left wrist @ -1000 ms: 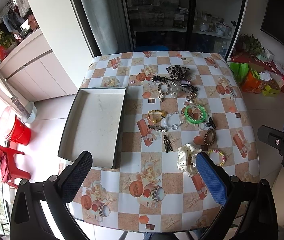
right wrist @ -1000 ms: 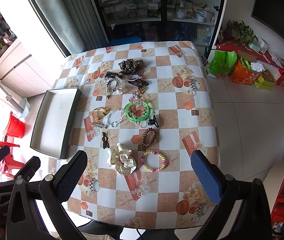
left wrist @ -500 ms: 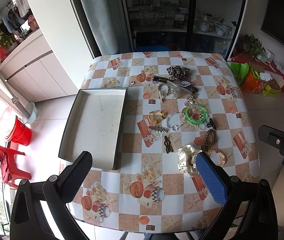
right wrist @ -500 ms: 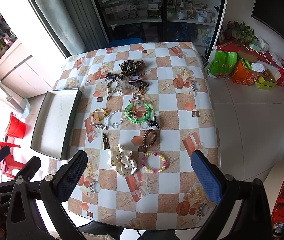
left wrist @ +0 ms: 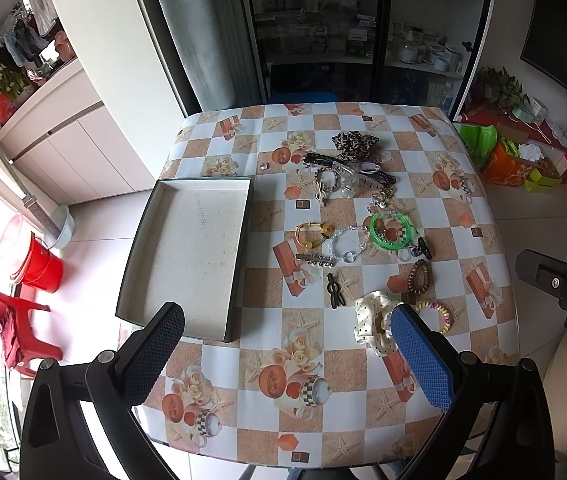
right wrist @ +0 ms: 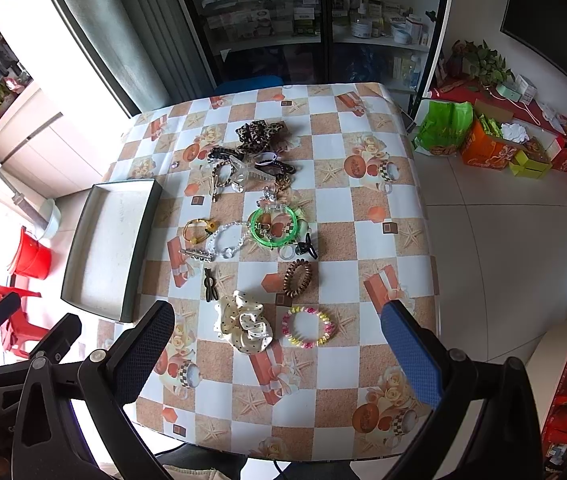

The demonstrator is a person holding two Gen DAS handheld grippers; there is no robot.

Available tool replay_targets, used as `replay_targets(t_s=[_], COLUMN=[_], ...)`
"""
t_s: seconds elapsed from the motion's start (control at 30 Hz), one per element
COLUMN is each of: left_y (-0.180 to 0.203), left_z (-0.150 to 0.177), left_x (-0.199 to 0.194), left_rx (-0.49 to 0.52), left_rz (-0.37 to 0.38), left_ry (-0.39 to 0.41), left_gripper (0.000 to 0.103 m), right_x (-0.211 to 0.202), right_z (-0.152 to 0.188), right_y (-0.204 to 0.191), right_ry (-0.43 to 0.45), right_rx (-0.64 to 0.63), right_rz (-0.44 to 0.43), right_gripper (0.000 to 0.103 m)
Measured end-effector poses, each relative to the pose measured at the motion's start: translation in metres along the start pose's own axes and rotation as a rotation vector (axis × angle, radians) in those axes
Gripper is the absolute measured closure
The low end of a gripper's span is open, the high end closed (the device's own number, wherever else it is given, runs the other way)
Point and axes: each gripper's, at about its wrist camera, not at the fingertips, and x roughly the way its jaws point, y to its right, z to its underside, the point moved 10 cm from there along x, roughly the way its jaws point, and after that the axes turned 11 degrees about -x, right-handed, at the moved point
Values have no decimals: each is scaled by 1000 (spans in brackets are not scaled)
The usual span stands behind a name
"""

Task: Organize jewelry

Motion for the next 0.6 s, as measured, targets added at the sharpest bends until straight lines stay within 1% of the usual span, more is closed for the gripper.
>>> replay_targets(t_s=[0.6], left_y=[4], left_z=[0], left_x=[8], left_rx=[4], left_rz=[4], left_ry=[-5], left_gripper=[0], right_x=[1], right_z=[1], right_y=[1], right_ry=[-3], right_rx=[3], right_rz=[-1], right_gripper=[0])
